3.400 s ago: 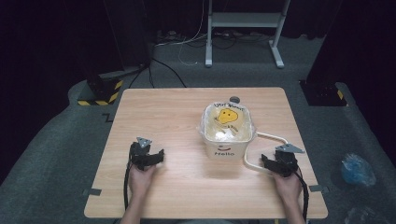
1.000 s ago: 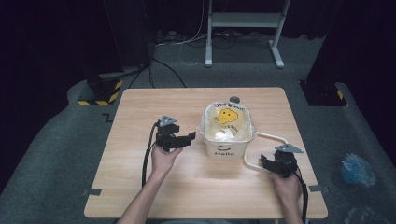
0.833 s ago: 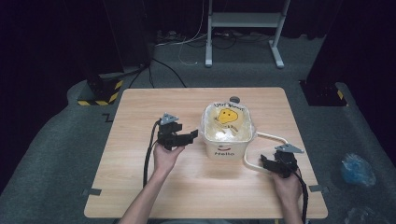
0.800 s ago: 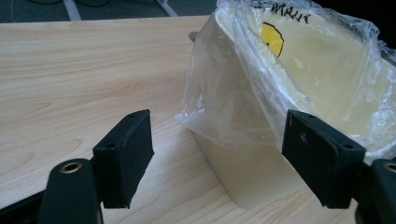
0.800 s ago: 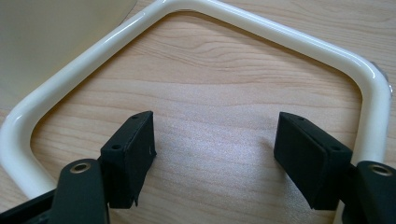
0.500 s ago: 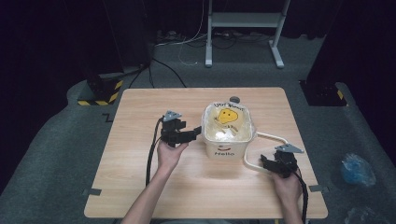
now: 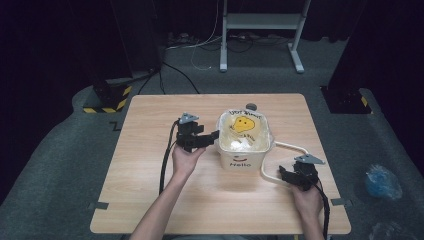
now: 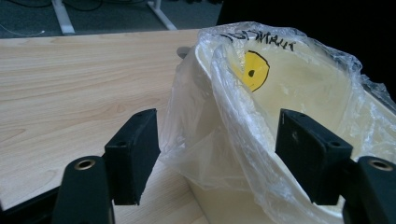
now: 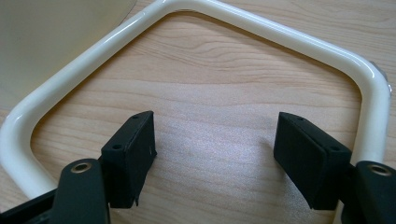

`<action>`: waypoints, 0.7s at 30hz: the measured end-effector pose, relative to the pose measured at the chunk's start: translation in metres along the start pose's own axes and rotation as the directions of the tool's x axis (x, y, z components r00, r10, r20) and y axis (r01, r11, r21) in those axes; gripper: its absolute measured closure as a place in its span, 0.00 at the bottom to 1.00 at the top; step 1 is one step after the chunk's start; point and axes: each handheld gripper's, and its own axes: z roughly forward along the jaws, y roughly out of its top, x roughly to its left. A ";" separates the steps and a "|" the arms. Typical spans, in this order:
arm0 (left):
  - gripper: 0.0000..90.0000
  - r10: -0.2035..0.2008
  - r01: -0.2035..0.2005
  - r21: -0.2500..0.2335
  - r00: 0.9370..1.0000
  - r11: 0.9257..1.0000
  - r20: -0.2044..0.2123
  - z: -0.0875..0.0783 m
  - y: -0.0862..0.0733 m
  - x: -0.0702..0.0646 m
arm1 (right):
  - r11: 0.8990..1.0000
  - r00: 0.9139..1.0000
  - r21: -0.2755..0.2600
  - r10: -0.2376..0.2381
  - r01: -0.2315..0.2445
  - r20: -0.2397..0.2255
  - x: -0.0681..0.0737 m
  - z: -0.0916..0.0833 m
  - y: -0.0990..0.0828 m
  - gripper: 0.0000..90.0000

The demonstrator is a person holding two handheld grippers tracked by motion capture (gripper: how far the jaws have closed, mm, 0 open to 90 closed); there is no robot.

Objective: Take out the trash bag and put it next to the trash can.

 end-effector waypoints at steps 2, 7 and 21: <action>0.38 -0.003 0.003 -0.005 1.000 1.000 0.002 0.002 0.001 -0.001 | 1.000 1.000 0.000 0.000 0.000 0.000 0.000 0.000 0.000 0.33; 0.44 -0.001 0.001 0.010 1.000 1.000 0.005 0.008 0.004 -0.002 | 1.000 1.000 -0.001 0.000 0.000 0.001 0.000 0.000 0.000 0.33; 0.66 0.006 -0.007 0.029 1.000 1.000 0.029 0.019 0.008 -0.006 | 1.000 1.000 -0.001 0.000 0.000 0.002 0.000 0.000 0.000 0.32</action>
